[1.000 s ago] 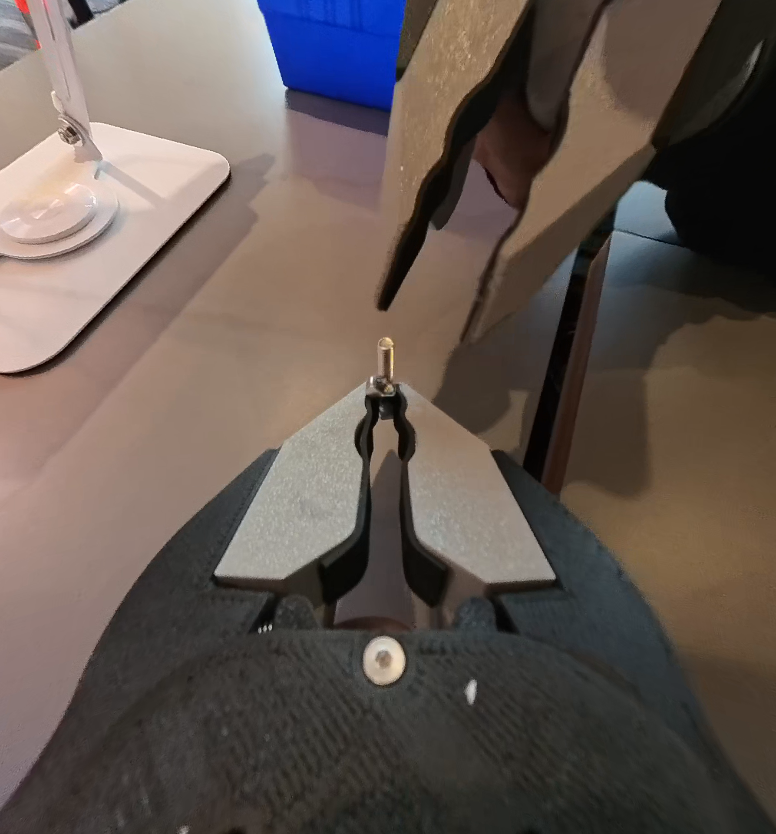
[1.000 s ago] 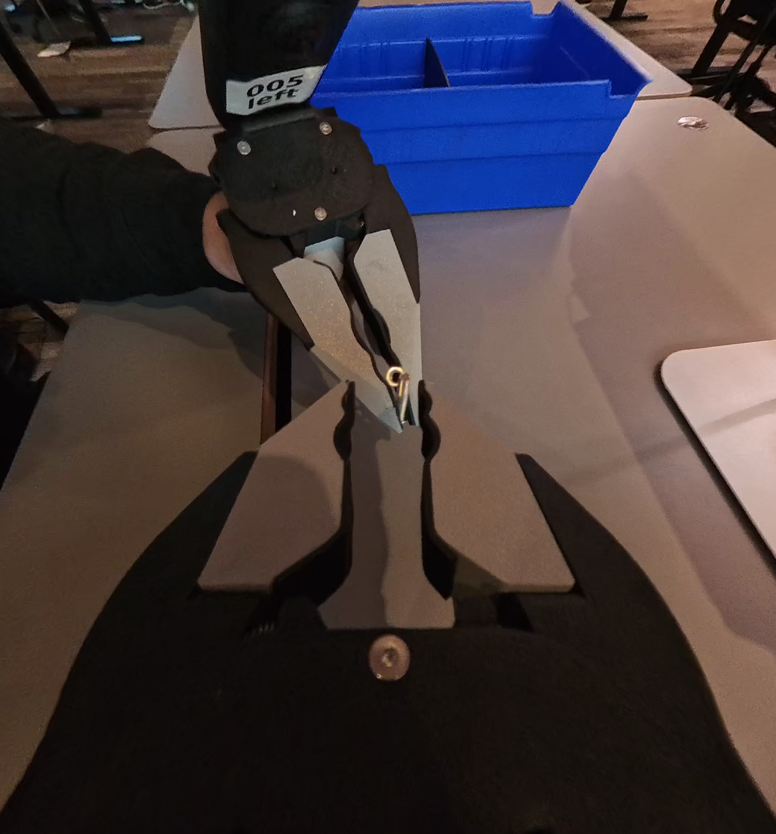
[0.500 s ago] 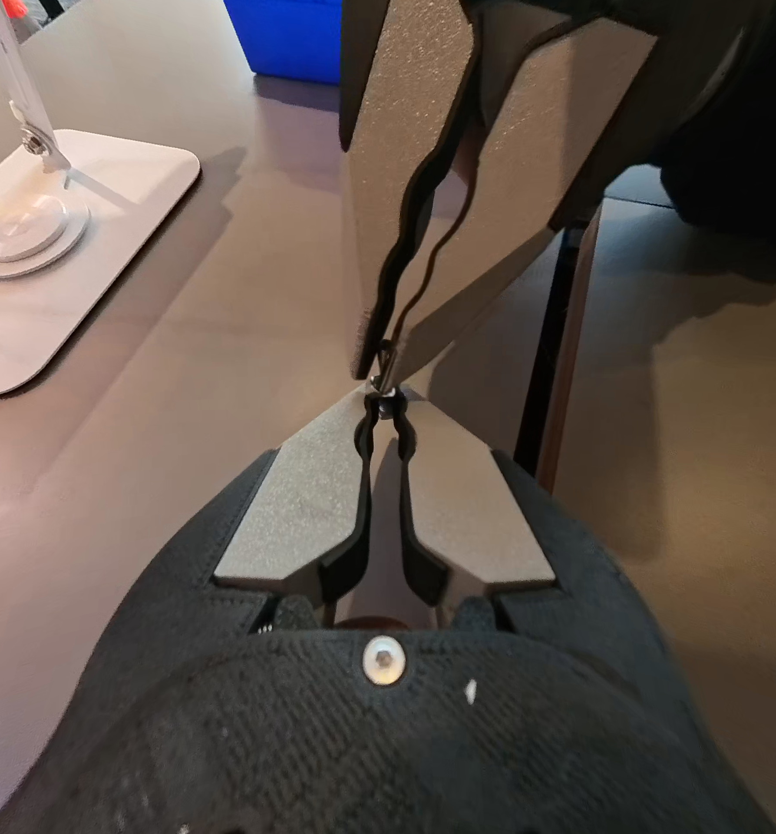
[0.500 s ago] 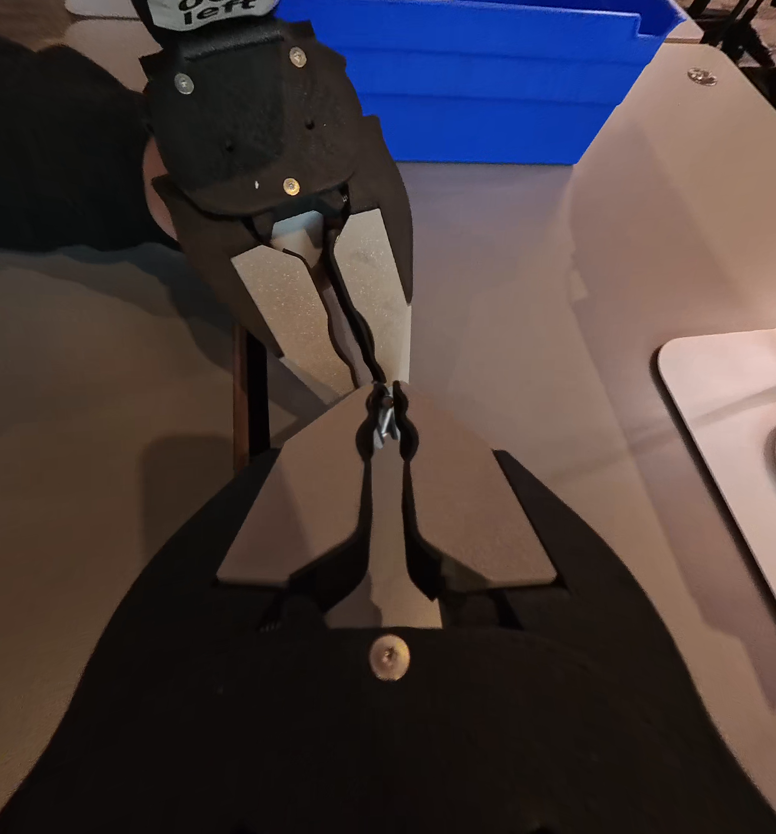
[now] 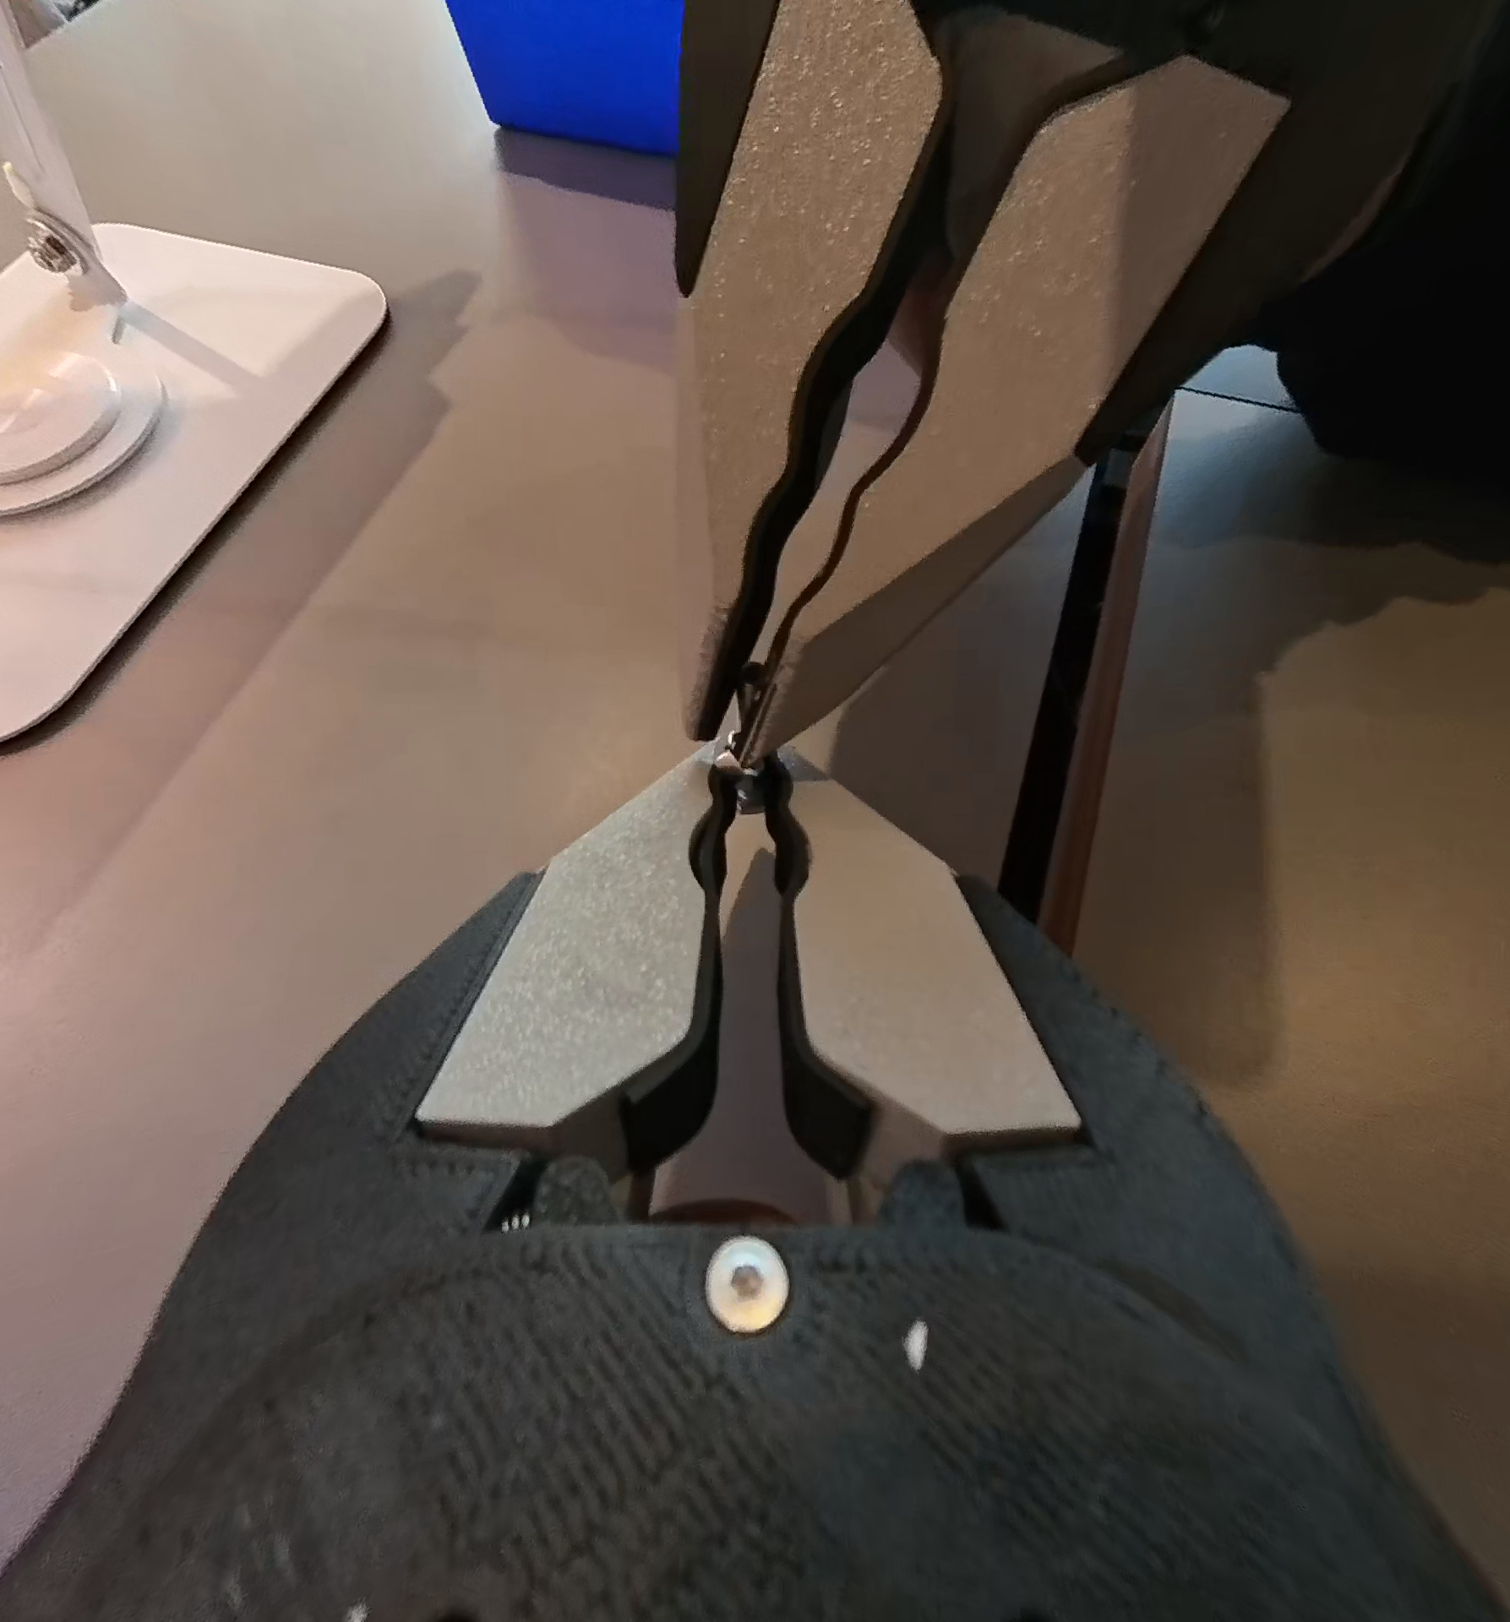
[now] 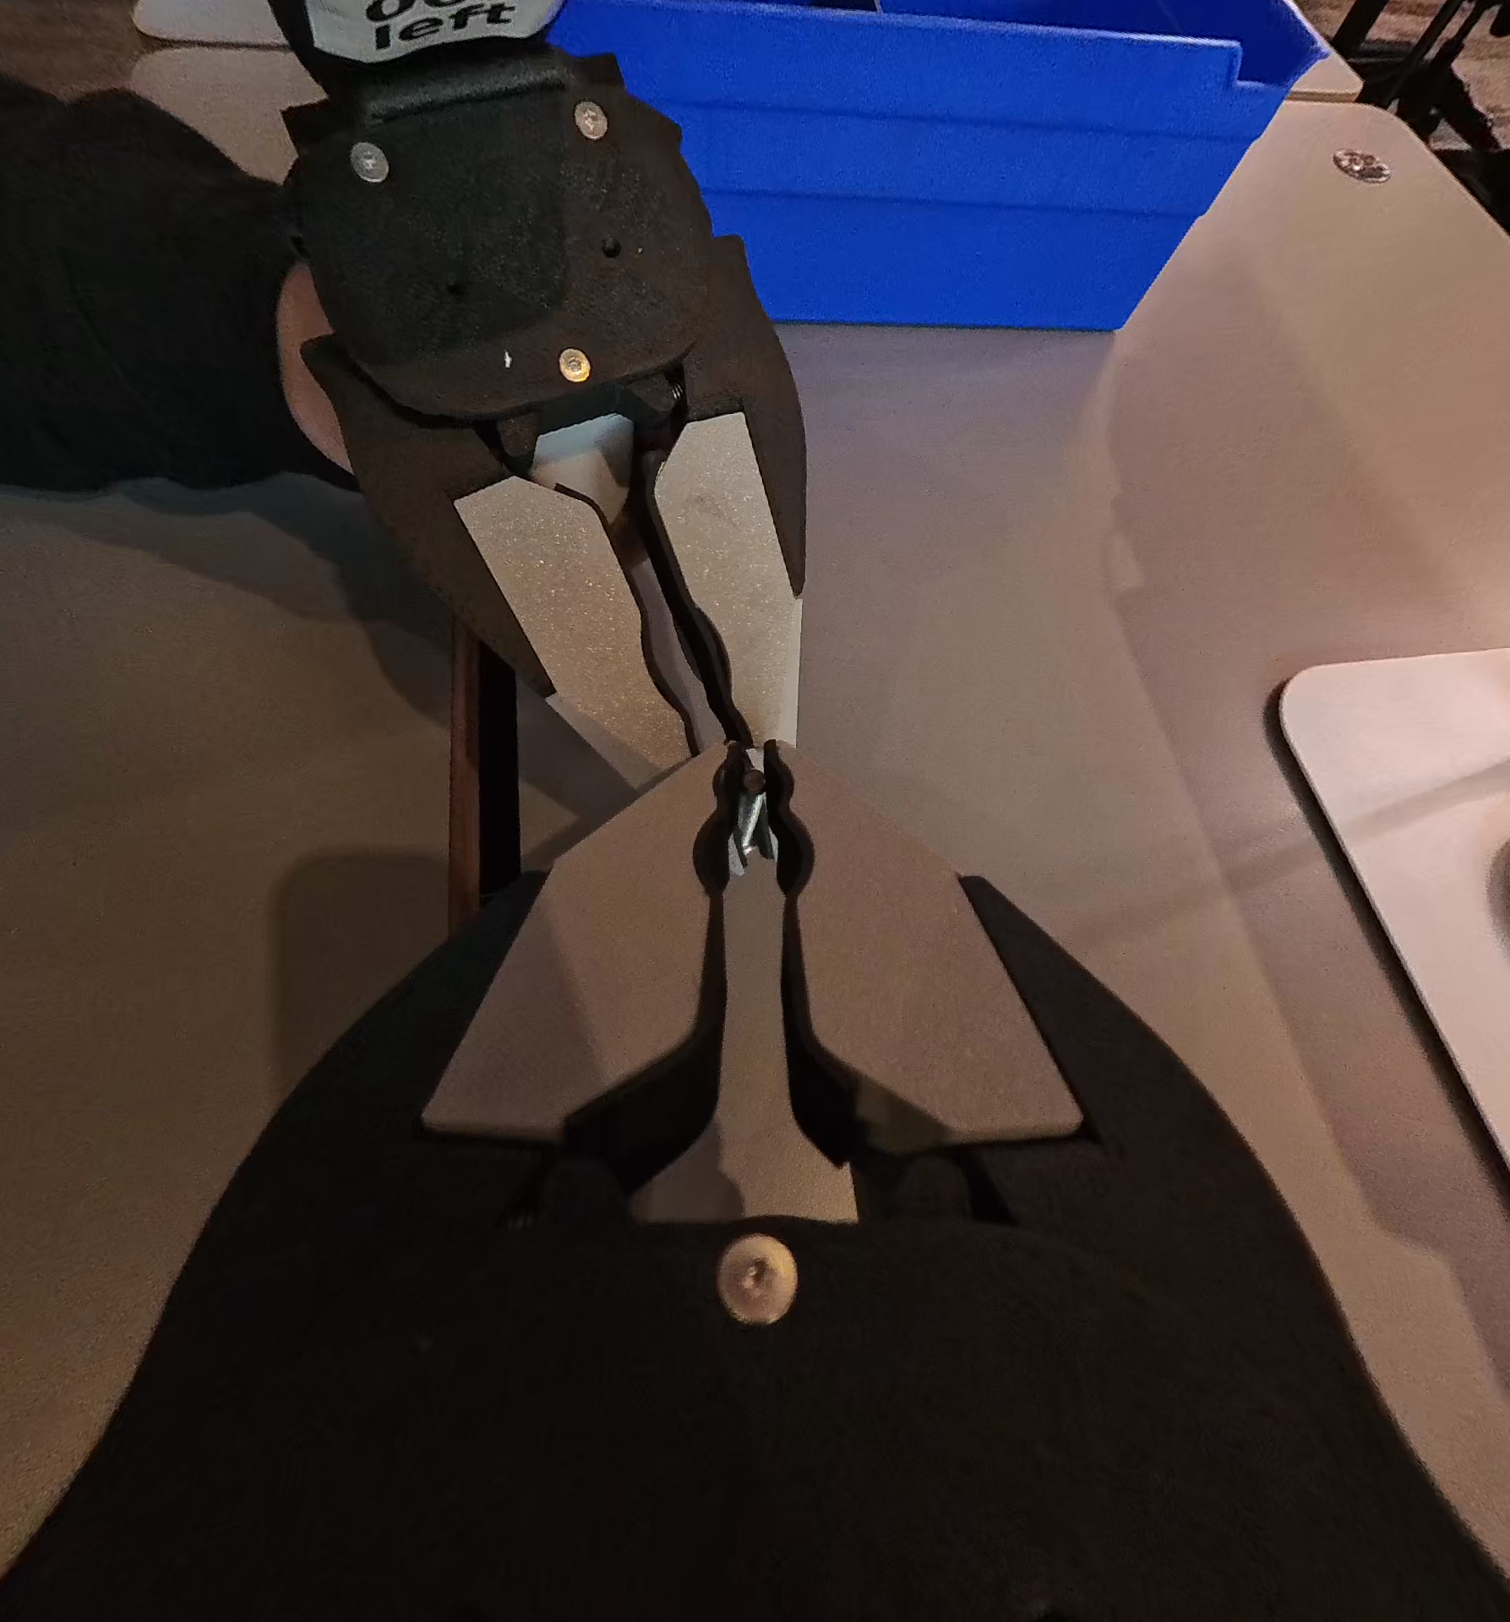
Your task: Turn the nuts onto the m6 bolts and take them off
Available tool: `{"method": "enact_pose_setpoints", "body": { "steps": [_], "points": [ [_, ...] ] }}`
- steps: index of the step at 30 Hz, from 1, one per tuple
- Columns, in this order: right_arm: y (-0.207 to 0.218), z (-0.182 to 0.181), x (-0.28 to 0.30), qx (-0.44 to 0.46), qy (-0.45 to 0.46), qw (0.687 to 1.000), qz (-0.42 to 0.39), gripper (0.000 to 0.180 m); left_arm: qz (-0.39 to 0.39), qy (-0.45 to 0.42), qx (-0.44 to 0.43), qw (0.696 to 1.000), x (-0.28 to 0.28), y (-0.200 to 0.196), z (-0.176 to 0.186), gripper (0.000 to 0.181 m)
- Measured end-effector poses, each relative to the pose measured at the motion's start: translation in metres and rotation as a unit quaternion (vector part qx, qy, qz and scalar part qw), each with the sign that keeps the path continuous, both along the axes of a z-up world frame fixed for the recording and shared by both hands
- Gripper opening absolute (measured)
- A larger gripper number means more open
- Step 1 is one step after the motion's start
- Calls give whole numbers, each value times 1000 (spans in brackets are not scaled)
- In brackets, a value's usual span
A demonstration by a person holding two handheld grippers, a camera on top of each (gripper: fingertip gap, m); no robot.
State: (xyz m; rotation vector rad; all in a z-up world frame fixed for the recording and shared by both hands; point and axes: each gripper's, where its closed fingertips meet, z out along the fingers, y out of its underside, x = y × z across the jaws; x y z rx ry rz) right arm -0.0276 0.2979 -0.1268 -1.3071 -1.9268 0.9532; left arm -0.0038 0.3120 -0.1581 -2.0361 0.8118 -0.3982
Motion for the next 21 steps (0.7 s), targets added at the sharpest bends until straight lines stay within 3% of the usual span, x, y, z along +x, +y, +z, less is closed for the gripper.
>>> {"method": "enact_pose_setpoints", "body": {
  "steps": [12, 21],
  "points": [
    [-2, 5, 1, 26, 30, 999, 14, 1, -2, -7, 0, 1000, 1, -2, 4, 3],
    [0, 11, 1, -13, 52, 998, 12, 2, 4, -13, 9, 1000, -1, 0, 10, 3]
  ]
}}
